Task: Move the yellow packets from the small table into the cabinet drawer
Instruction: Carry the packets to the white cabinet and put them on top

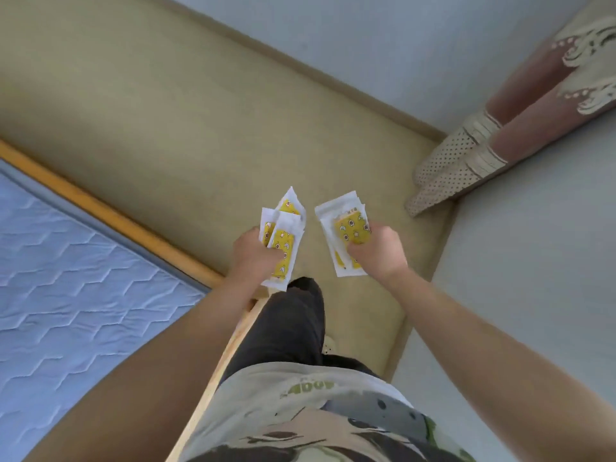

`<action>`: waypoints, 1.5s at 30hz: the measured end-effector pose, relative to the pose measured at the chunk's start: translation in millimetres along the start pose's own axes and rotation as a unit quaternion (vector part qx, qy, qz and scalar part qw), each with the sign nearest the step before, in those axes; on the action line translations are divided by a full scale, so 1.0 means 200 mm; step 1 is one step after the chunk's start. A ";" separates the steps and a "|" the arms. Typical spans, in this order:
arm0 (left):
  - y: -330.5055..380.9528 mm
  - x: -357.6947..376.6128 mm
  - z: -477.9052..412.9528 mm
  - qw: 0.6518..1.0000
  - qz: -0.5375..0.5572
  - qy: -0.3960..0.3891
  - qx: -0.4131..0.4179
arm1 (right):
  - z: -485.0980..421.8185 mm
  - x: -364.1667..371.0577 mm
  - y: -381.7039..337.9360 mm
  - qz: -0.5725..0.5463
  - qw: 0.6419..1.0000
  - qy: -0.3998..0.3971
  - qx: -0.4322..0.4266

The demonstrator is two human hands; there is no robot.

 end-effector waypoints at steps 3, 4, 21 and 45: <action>0.09 -0.13 -0.25 0.998 0.035 0.033 -0.028 | -0.32 0.05 -0.19 0.061 0.996 -0.051 -0.050; 0.12 -0.17 -0.34 0.997 0.045 0.050 -0.035 | -0.43 0.06 -0.26 0.089 0.992 -0.067 -0.065; 0.73 -1.14 -1.47 0.975 0.090 0.159 -0.126 | -1.92 0.49 -1.70 0.279 0.892 -0.191 -0.299; 0.58 -3.41 -3.20 0.842 0.330 0.288 -0.315 | -3.40 2.30 -4.30 0.358 0.705 -0.324 -0.519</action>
Point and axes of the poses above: each hand's wrist, its own z-axis away from the middle knuckle, its own x-axis out of the palm, y = z × x, the point moved 1 cm from there along -z, towards the middle knuckle, and after that the axes turned 10 degrees about -x, right-handed, at the moved point
